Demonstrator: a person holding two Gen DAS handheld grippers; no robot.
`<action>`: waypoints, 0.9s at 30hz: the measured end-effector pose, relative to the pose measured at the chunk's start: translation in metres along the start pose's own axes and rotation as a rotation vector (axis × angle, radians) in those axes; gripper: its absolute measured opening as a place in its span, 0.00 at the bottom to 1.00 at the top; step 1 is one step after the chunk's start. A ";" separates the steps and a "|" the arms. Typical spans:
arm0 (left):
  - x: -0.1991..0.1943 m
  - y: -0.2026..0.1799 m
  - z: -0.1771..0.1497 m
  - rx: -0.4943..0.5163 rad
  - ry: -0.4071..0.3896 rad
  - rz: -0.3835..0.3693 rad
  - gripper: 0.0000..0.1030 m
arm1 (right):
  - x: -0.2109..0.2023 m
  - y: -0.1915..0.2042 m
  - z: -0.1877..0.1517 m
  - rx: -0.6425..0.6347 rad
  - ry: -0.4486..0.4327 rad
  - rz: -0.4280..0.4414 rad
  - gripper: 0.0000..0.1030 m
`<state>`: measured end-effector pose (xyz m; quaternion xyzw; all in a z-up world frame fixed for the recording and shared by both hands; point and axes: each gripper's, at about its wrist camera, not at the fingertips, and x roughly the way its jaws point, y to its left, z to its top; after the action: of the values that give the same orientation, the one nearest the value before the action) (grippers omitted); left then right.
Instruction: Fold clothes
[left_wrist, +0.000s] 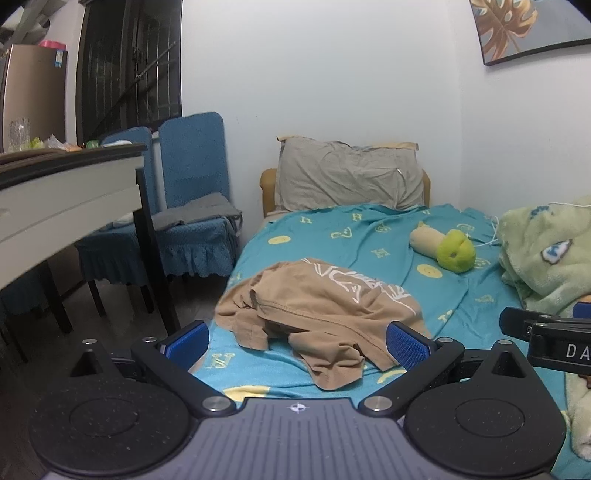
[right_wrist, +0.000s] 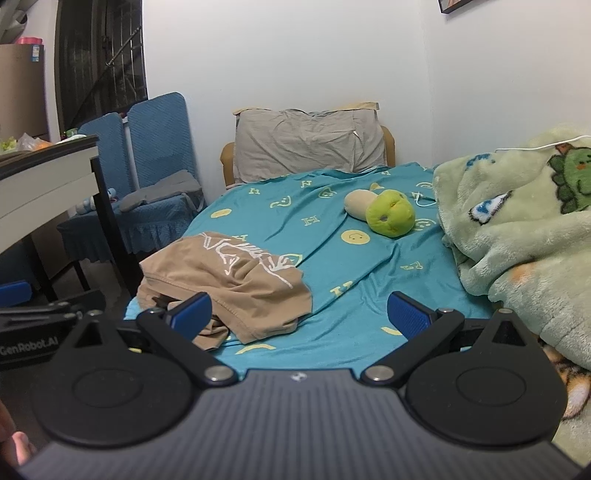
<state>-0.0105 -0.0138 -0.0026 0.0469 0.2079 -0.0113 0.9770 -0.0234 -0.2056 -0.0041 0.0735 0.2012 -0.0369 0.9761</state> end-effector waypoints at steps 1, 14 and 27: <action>0.001 -0.001 0.000 -0.002 0.002 -0.004 1.00 | 0.000 0.000 0.000 0.002 0.001 0.000 1.00; -0.003 0.011 0.002 -0.094 -0.040 -0.017 1.00 | -0.008 0.007 0.004 -0.022 -0.122 -0.020 1.00; 0.061 0.015 0.017 0.047 0.100 0.037 1.00 | -0.013 0.004 0.048 0.056 -0.207 0.080 0.92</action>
<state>0.0528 -0.0006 -0.0101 0.0741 0.2554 0.0042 0.9640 -0.0158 -0.2083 0.0452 0.1046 0.0950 -0.0108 0.9899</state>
